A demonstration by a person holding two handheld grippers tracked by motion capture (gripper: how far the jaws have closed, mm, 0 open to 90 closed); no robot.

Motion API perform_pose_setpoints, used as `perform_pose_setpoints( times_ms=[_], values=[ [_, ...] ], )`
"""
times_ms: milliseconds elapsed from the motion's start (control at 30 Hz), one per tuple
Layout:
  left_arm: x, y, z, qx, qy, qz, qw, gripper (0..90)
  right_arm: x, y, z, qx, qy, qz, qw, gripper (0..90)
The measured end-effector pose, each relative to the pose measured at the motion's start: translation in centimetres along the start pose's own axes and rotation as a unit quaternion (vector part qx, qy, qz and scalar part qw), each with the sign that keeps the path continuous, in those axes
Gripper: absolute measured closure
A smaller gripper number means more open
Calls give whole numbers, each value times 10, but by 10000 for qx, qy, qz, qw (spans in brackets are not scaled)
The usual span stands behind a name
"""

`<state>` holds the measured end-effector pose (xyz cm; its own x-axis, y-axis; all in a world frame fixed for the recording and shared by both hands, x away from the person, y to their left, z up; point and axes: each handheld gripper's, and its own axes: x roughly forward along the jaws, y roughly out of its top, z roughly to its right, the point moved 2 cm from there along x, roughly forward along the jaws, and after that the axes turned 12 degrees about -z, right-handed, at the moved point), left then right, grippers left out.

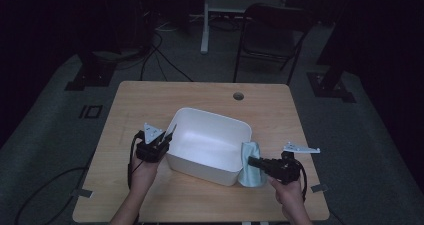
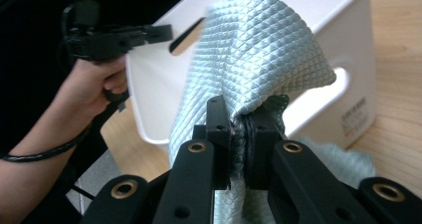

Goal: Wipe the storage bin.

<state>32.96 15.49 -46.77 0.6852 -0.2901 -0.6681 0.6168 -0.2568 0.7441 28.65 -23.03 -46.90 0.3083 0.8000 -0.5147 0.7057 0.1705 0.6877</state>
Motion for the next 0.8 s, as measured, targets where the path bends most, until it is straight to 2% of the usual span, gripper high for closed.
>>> perform_pose_setpoints(
  times_ms=[100, 267, 367, 467, 567, 700, 800],
  values=[
    [0, 0, 0, 2, 11, -8, 10000, 800, 3, -2, 5, 53, -79, -50, 9999, 841],
    [0, 0, 0, 28, 13, -8, 10000, 807, 20, -9, 15, 181, -232, -262, 9992, 842],
    [0, 0, 1, 60, 43, -8, 10000, 806, 21, -10, 19, 258, -183, -301, 9990, 842],
    [0, 0, 0, 77, 24, -7, 10000, 805, 17, -7, 18, 237, -178, -233, 9993, 841],
    [0, 0, 1, 67, -88, -20, 9999, 805, 9, 0, 18, 211, -157, -51, 9996, 841],
    [0, 1, 2, 94, -57, -24, 9999, 808, 16, 1, 19, 195, -231, -105, 9995, 842],
    [0, 1, 2, 75, -34, -27, 10000, 808, 20, -2, 25, 319, -167, -177, 9992, 842]
  ],
)
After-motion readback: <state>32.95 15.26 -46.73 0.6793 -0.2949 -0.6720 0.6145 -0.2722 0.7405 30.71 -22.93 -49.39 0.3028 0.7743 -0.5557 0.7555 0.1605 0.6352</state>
